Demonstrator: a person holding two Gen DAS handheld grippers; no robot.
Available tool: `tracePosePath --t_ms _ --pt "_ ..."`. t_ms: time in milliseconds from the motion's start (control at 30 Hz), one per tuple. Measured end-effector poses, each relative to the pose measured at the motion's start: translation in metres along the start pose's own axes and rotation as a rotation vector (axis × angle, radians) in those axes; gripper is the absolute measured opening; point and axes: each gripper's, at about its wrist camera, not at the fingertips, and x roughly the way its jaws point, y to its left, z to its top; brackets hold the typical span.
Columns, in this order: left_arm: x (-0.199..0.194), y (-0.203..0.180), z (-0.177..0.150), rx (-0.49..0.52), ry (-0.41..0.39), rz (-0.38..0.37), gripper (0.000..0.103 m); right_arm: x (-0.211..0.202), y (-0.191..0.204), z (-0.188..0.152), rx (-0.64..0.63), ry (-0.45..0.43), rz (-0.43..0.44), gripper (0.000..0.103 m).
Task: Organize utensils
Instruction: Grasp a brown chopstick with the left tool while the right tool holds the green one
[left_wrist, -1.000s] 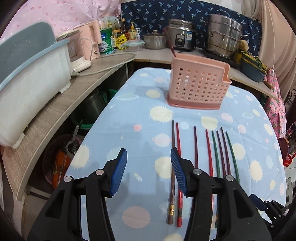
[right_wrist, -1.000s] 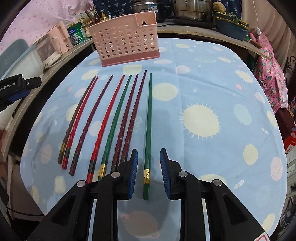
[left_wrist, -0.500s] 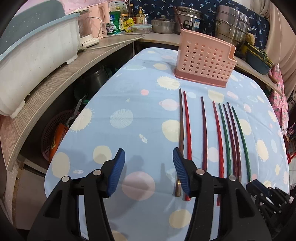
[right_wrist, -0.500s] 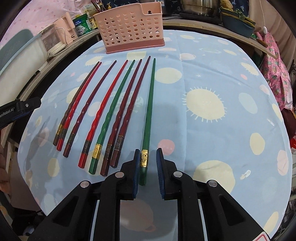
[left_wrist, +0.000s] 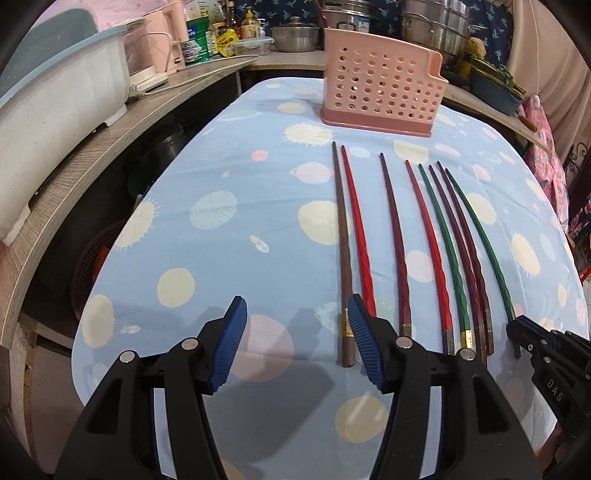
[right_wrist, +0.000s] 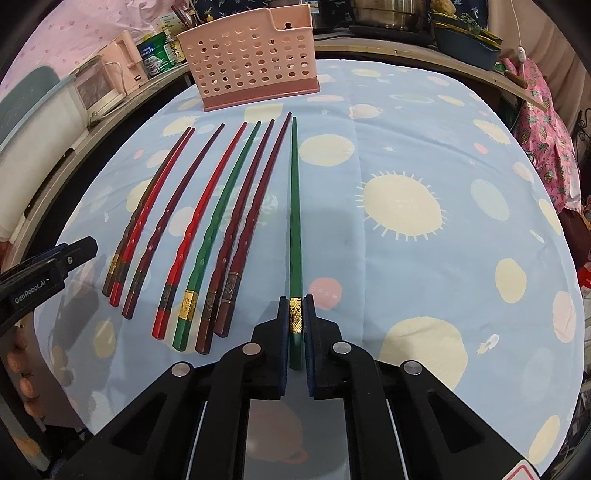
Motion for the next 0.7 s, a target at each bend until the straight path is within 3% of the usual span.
tracePosePath --t_ms 700 --pt "0.021 -0.004 -0.01 0.027 0.045 -0.005 0.053 -0.002 0.001 -0.003 0.0 -0.007 -0.01 0.007"
